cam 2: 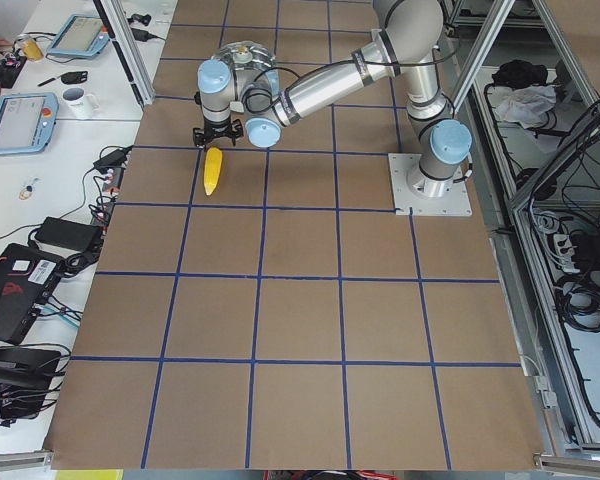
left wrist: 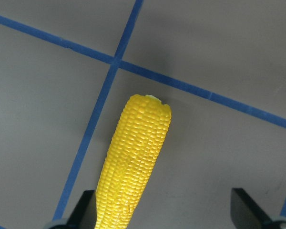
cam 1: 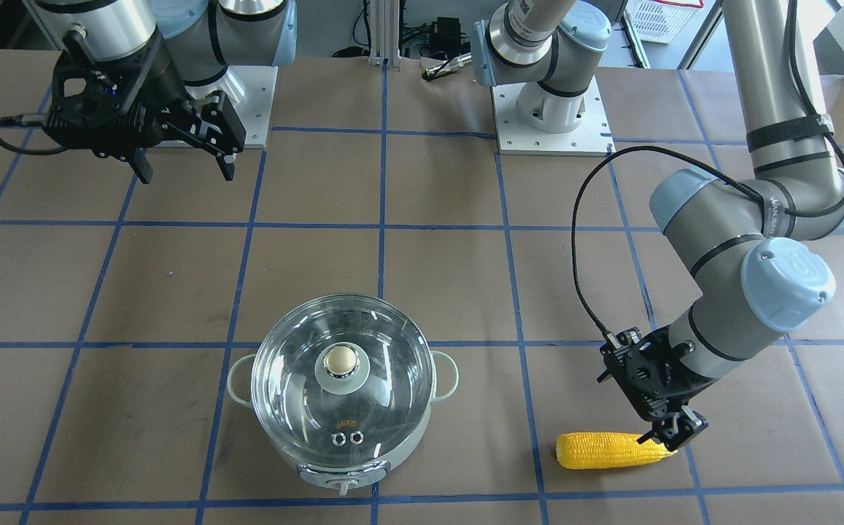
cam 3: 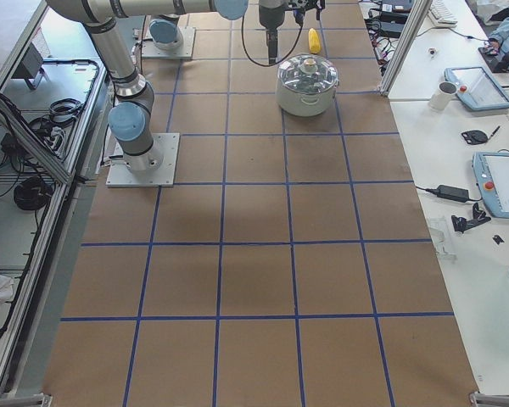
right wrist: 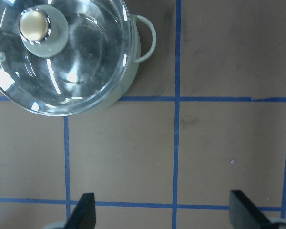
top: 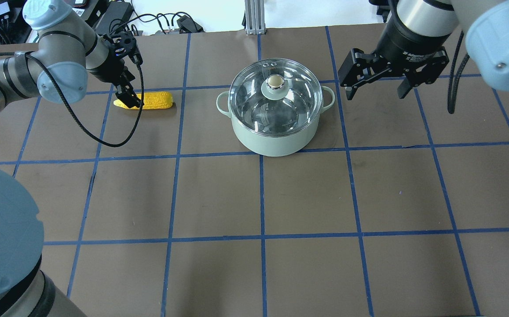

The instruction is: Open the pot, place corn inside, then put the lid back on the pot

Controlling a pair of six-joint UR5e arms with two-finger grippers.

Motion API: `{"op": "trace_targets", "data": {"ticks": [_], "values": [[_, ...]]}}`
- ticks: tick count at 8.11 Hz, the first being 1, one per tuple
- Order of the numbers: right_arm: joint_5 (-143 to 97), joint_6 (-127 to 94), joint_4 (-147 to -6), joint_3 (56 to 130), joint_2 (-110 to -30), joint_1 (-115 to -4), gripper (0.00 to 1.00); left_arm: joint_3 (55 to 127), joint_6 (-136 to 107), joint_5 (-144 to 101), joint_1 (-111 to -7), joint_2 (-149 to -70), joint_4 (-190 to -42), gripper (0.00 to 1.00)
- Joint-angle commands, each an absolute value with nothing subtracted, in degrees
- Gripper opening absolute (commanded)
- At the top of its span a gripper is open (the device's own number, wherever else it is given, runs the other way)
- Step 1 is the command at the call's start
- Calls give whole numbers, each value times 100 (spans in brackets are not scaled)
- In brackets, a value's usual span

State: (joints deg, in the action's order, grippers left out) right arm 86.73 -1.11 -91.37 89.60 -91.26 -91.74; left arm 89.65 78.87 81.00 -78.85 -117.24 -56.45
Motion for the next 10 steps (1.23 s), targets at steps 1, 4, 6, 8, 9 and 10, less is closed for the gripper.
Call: {"op": "trace_targets", "data": {"ticks": [1,4,6,8,9,10], "values": [[8447,-333,-9507,7774,-7811,-9464,100,8956,8384,8095,-7866,-12075,-5082,100],[8849,-1404,-11280,7761,-6719,-10316,100,8939,8875,8104,-7858,-12296,-4939,100],[8921,-1862,-11733,7804,-6365,-10528,99,8947,8886,8104,-7831,-12392,-4660,100],[8956,-1880,-11979,7979,-6276,-10529,92,8938,8877,8104,-7831,-12507,-4606,100],[8965,-1872,-12032,8024,-6258,-10538,92,8938,8877,8095,-7831,-12524,-4597,100],[8974,-1881,-12058,8042,-6267,-10538,86,8947,8860,8103,-7831,-12577,-4579,100]]}}
